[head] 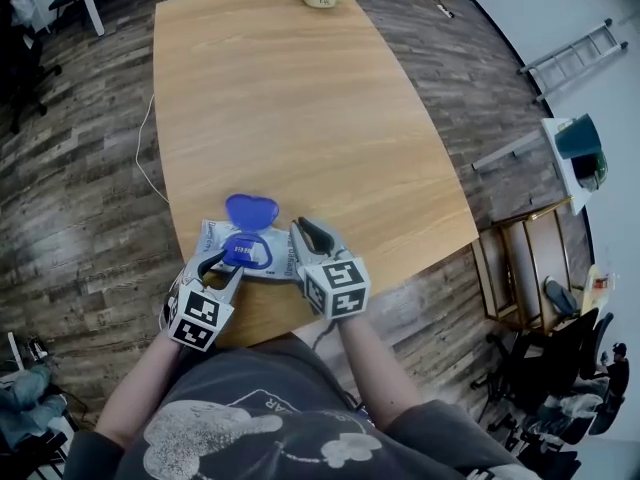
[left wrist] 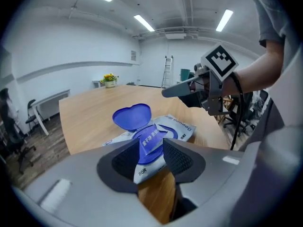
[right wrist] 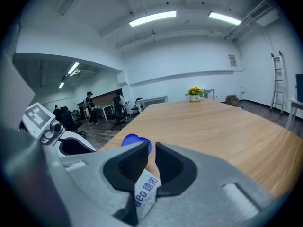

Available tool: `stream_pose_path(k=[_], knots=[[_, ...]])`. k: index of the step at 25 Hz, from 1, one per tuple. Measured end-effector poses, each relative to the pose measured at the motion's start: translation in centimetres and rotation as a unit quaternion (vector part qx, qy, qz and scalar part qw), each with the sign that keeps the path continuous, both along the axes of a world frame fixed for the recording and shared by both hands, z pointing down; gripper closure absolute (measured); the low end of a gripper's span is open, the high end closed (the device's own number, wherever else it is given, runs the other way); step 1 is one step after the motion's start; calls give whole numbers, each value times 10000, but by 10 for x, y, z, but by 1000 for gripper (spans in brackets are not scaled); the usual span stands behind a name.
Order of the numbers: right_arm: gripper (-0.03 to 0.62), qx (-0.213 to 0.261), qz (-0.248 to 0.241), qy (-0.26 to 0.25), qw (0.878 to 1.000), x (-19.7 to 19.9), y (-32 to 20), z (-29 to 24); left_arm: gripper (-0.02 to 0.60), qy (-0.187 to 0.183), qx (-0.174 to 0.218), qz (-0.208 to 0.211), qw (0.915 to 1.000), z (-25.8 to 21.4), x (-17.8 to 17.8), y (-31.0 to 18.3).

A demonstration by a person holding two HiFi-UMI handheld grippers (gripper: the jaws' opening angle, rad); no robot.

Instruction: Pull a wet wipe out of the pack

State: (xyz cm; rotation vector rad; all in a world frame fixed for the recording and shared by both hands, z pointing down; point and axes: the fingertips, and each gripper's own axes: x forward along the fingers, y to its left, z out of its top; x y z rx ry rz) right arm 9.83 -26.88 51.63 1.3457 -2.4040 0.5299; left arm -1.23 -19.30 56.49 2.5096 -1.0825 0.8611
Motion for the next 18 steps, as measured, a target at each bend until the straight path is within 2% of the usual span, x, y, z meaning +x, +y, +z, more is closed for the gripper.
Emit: stream_pose_path(k=[4, 8, 18], knots=[[554, -68, 136, -33, 9999, 7, 13, 4, 335, -438, 256, 277, 9983, 3, 19, -2], [554, -191, 165, -31, 9997, 10, 27, 11, 324, -478, 76, 2, 9988, 14, 27, -7], [554, -351, -52, 21, 9994, 0, 49, 19, 422, -205, 322, -468, 9982, 1, 20, -18]])
